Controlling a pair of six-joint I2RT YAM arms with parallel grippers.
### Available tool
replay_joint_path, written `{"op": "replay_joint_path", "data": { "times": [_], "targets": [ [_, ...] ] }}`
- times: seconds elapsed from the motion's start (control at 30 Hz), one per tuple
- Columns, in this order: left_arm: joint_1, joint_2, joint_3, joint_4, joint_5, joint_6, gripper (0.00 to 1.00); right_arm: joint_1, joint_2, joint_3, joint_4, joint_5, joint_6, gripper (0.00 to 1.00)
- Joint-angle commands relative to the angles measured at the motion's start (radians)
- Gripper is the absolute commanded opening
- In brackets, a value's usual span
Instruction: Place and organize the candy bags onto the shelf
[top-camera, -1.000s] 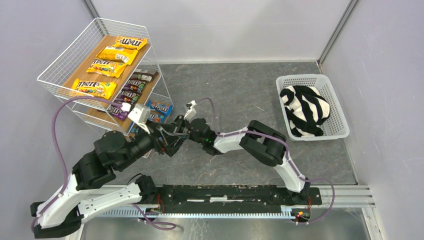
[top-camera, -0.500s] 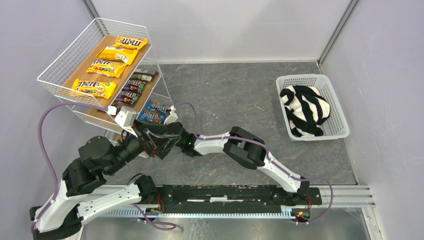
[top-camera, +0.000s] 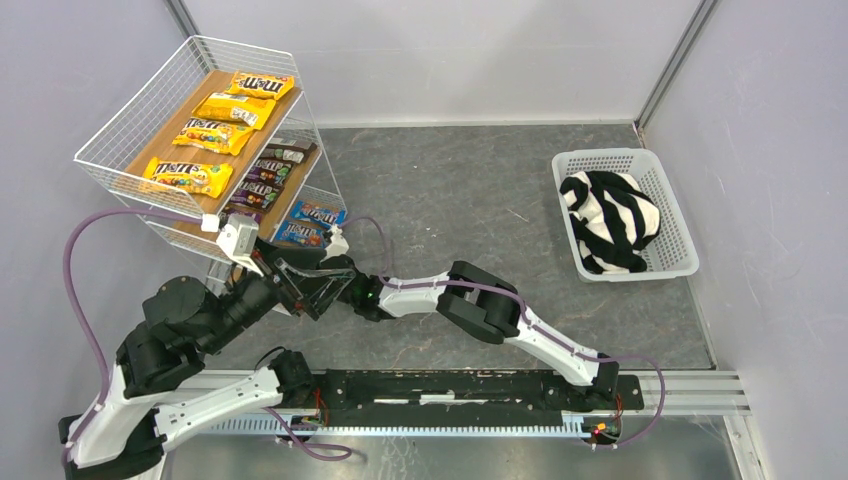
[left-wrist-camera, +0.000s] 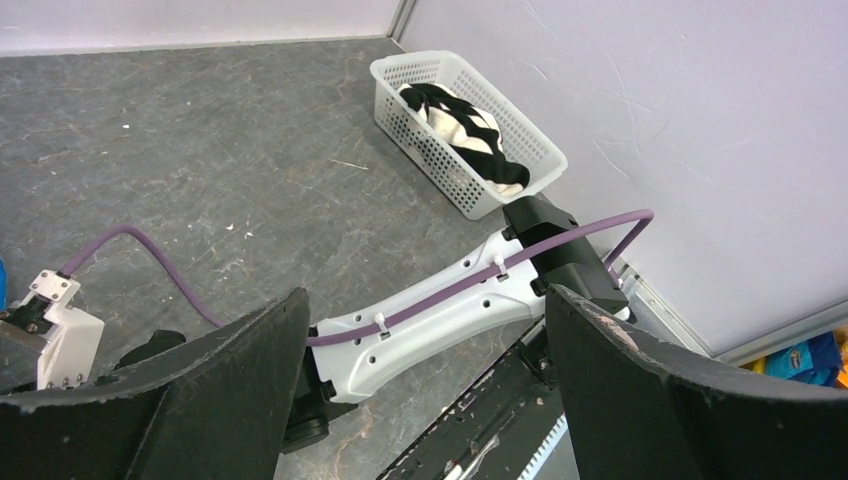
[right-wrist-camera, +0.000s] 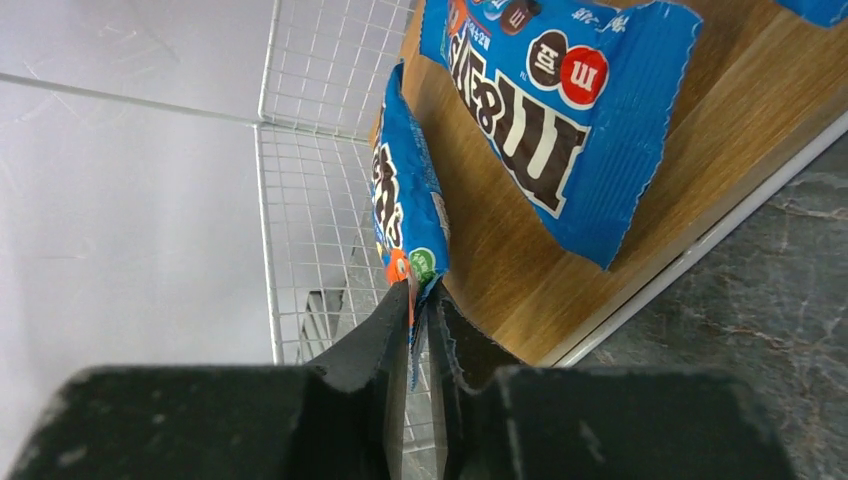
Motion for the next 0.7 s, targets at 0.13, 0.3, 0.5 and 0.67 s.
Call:
{"op": "replay_joint_path", "data": {
  "times": [0.13, 0.3, 0.5, 0.67],
  "targets": [
    [-0.001, -0.016, 0.012, 0.002, -0.004, -0.039, 0.94, 0.005, -0.102, -0.037, -0.016, 0.017, -0.086, 0.34],
    [-0.001, -0.012, 0.018, -0.012, -0.012, -0.053, 0.94, 0.005, -0.216, -0.175, 0.015, -0.019, -0.130, 0.46],
    [-0.001, -0.010, 0.036, -0.015, -0.027, -0.063, 0.94, 0.005, -0.404, -0.442, 0.073, -0.081, -0.219, 0.55],
    [0.000, -0.002, 0.056, -0.014, -0.065, -0.050, 0.94, -0.008, -0.713, -0.831, 0.098, -0.085, -0.373, 0.59]
  ]
}}
